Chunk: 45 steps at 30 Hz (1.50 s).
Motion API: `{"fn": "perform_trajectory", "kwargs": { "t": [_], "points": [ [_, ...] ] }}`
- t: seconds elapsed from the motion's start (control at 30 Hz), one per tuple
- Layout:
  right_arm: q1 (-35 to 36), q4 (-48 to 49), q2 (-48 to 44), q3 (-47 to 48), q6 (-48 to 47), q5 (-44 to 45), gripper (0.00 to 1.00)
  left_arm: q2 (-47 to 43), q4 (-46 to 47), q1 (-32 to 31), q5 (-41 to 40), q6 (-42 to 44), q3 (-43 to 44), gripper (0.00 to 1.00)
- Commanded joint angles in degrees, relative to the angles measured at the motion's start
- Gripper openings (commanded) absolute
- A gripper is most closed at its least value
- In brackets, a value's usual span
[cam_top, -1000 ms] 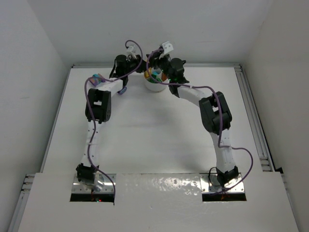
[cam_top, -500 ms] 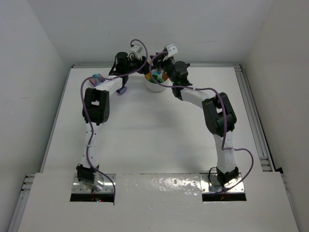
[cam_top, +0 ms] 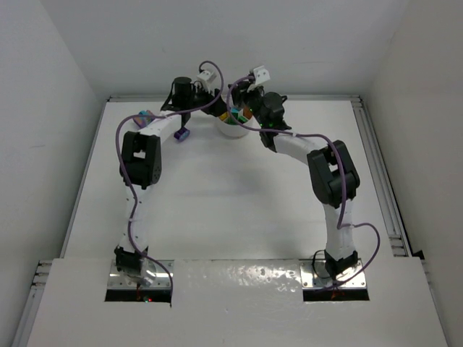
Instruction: Sort the legos into containers by color
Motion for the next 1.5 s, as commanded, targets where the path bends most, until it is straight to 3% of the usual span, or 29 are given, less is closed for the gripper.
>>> {"fn": "perform_trajectory", "kwargs": {
  "t": [0.0,0.53,0.7,0.93,1.07,1.17,1.23,1.27,1.33,1.47],
  "points": [
    [-0.51,-3.77,-4.77,0.22,1.32,4.12,0.37,-5.43,-6.86,-0.36,1.35,7.01,-0.49,0.62],
    [-0.6,-3.6,-9.43,-7.25,0.79,5.45,0.4,-10.79,-22.6,-0.62,5.13,19.93,-1.72,0.67],
    [-0.69,-3.43,-10.48,-8.57,0.53,5.1,0.4,-13.08,-31.64,-0.89,8.12,29.76,-1.81,0.67],
    [-1.22,-3.07,-12.33,-10.5,1.14,4.92,0.41,-15.63,-50.53,-0.63,11.81,50.67,-1.19,0.67],
    [-1.48,-2.81,-13.12,-11.55,1.23,4.92,0.42,-17.56,-52.49,0.16,12.34,51.85,-1.63,0.67],
    [-1.74,-2.9,-13.91,-12.52,1.05,4.83,0.42,-19.4,-50.57,1.48,9.2,48.7,-1.55,0.68],
    [-1.83,-3.69,-14.61,-13.05,0.71,4.48,0.42,-20.02,-42.67,3.32,3.59,36.42,-1.9,0.67],
    [-1.83,-4.13,-14.88,-13.23,0.53,4.31,0.42,-19.85,-38.56,3.77,-6.37,29.07,-1.9,0.67],
    [-1.83,-4.48,-15.67,-14.28,0.61,3.69,0.43,-19.15,-37.99,4.38,-14.17,28.72,-1.37,0.67],
    [-1.92,-4.92,-16.55,-15.25,0.35,2.63,0.44,-18.45,-36.5,4.47,-26.38,32.58,-5.23,0.88]
  ]
}}
